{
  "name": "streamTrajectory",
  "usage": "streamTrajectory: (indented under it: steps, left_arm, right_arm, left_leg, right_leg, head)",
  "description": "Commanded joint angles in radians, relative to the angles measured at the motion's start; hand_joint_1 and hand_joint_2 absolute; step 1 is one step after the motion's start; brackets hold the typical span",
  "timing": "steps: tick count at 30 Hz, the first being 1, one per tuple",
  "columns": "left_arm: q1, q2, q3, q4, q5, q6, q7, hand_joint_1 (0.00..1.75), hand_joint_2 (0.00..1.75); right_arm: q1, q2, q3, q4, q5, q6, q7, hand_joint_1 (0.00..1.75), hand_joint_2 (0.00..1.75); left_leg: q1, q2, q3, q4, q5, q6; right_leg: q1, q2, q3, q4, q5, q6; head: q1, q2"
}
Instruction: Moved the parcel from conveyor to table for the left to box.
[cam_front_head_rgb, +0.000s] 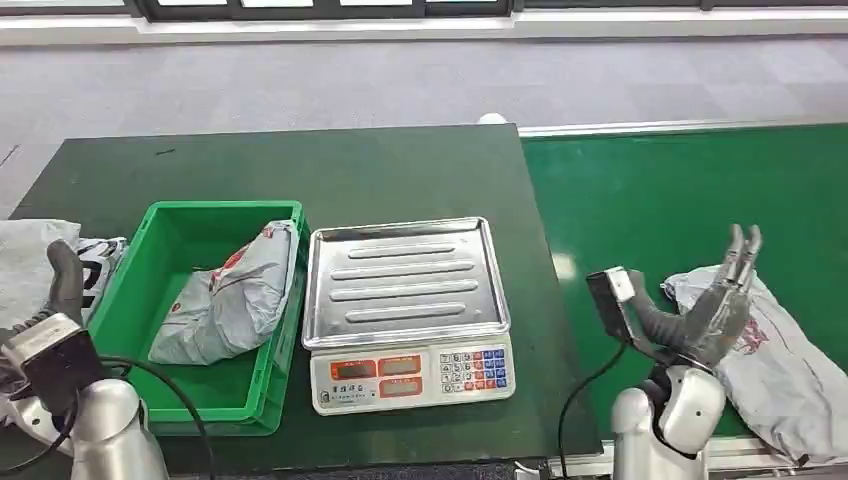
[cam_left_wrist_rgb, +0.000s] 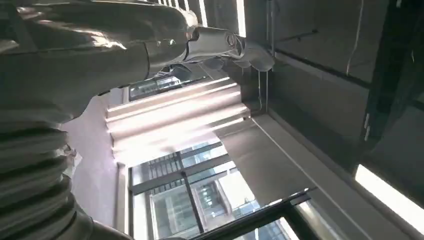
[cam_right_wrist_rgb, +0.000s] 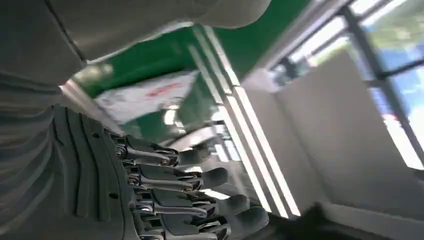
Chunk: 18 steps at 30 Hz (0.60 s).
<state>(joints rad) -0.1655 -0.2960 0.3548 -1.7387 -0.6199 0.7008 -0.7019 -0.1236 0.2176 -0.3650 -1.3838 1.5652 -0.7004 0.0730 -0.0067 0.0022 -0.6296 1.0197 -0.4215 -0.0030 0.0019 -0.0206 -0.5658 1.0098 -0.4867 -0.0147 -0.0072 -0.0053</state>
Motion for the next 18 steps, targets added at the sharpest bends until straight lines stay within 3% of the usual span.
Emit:
streamTrajectory:
  steps: [1, 2, 4, 6, 7, 8, 9, 18]
  left_arm:
    - [0.117, -0.053, -0.066, -0.069, 0.016, -0.003, 0.004, 0.00, 1.75]
    - [0.141, -0.053, -0.141, -0.106, 0.047, -0.003, 0.004, 0.00, 1.75]
    - [0.177, -0.053, -0.257, -0.108, 0.048, -0.003, 0.004, 0.00, 1.75]
    - [0.199, -0.053, -0.339, -0.093, 0.039, -0.003, 0.004, 0.00, 1.75]
    - [0.206, -0.018, -0.344, -0.077, 0.066, -0.003, 0.004, 0.00, 1.75]
    - [0.195, -0.053, -0.347, -0.052, 0.024, -0.003, 0.004, 0.00, 1.75]
    - [0.201, -0.042, -0.347, -0.043, 0.034, -0.003, 0.004, 0.00, 1.75]
    - [0.198, -0.053, -0.385, 0.081, 0.019, -0.003, 0.004, 0.00, 1.75]
  right_arm:
    - [-0.062, -0.117, -0.069, 0.223, 0.006, 0.002, 0.032, 0.00, 1.75]
    - [-0.057, -0.210, 0.064, 0.294, 0.006, 0.002, 0.236, 0.00, 1.75]
    - [-0.079, -0.263, 0.110, 0.381, 0.006, 0.002, 0.358, 0.00, 1.75]
    - [-0.083, -0.271, 0.053, 0.426, 0.006, 0.002, 0.358, 0.00, 1.75]
    - [-0.083, -0.274, 0.040, 0.447, 0.006, 0.002, 0.365, 0.00, 1.75]
    - [-0.087, -0.276, 0.018, 0.467, 0.006, 0.002, 0.355, 0.00, 1.75]
    - [-0.128, -0.294, 0.079, 0.527, 0.006, 0.002, 0.425, 0.00, 1.75]
    - [-0.172, -0.317, -0.085, 0.746, 0.006, 0.002, 0.412, 0.00, 1.75]
  left_leg:
    - [-0.002, 0.002, 0.003, -0.002, -0.001, 0.000]
    - [-0.002, 0.004, 0.005, -0.004, -0.001, -0.001]
    - [-0.001, 0.004, 0.005, -0.003, -0.001, 0.000]
    - [-0.001, 0.002, 0.002, -0.001, -0.001, 0.001]
    - [-0.001, -0.002, 0.003, -0.002, -0.001, 0.001]
    - [-0.001, -0.002, 0.004, -0.003, -0.001, 0.001]
    - [-0.002, -0.002, 0.005, -0.003, -0.001, 0.001]
    - [-0.002, 0.000, 0.005, -0.003, -0.001, 0.002]
  right_leg:
    - [-0.002, 0.004, 0.002, -0.003, 0.000, 0.002]
    - [-0.001, 0.006, 0.004, -0.004, 0.001, 0.002]
    - [-0.001, 0.006, 0.004, -0.005, 0.002, 0.003]
    - [-0.002, 0.004, 0.002, -0.003, 0.001, 0.002]
    - [-0.002, 0.000, 0.004, -0.004, 0.000, 0.003]
    - [-0.002, -0.001, 0.006, -0.006, 0.001, 0.004]
    - [-0.003, 0.000, 0.005, -0.004, 0.000, 0.004]
    - [-0.003, 0.003, 0.005, -0.005, 0.001, 0.004]
  head:
    - [0.000, 0.000]
    - [0.000, 0.000]
    - [0.000, 0.000]
    - [0.000, 0.000]
    - [0.000, 0.000]
    - [0.000, 0.000]
    - [0.000, 0.000]
    - [0.000, 0.000]
